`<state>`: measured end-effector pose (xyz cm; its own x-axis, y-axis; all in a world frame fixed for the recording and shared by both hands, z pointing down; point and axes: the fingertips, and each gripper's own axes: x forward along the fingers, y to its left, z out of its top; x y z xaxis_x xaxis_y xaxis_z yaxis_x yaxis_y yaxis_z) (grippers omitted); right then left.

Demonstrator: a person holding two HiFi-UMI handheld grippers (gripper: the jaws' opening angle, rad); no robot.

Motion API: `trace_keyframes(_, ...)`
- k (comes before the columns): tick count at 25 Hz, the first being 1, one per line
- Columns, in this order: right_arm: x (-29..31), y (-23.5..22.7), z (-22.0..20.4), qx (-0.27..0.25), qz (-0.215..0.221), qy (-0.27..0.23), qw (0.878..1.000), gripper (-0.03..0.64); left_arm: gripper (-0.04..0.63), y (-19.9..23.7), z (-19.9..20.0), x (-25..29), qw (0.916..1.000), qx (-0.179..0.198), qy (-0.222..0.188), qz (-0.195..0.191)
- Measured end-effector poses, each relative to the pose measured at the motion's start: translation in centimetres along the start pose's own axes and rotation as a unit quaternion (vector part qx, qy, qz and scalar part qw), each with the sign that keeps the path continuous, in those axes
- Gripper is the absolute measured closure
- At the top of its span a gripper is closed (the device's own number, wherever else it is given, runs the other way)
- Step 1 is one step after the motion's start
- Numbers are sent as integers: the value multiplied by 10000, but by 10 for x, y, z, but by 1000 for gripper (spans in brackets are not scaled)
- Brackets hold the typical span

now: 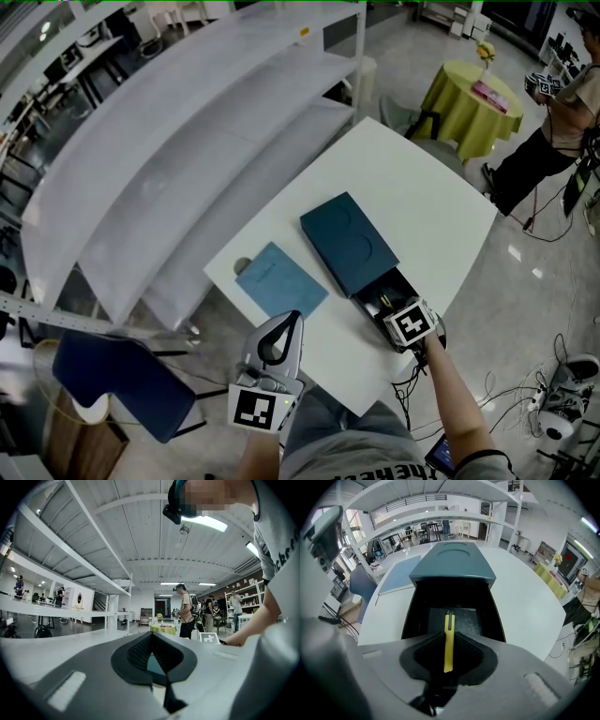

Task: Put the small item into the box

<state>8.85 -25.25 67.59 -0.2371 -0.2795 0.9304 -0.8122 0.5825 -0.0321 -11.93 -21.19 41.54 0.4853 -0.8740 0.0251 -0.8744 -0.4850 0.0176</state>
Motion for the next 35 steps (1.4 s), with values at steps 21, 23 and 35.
trace_keyframes(21,-100,19,24,329,-183,-2635,9639,614,579,-21,14,-7,9996,255,-105,-69)
trace_keyframes(23,-111,22,24,354,-211,-2846,9578,614,580,-25,16,-9,9995,279,-121,-77)
trace_keyframes(35,-177,41,25,243,-307,-3857,9218,614,581,-50,25,-19,9988,391,-225,-163)
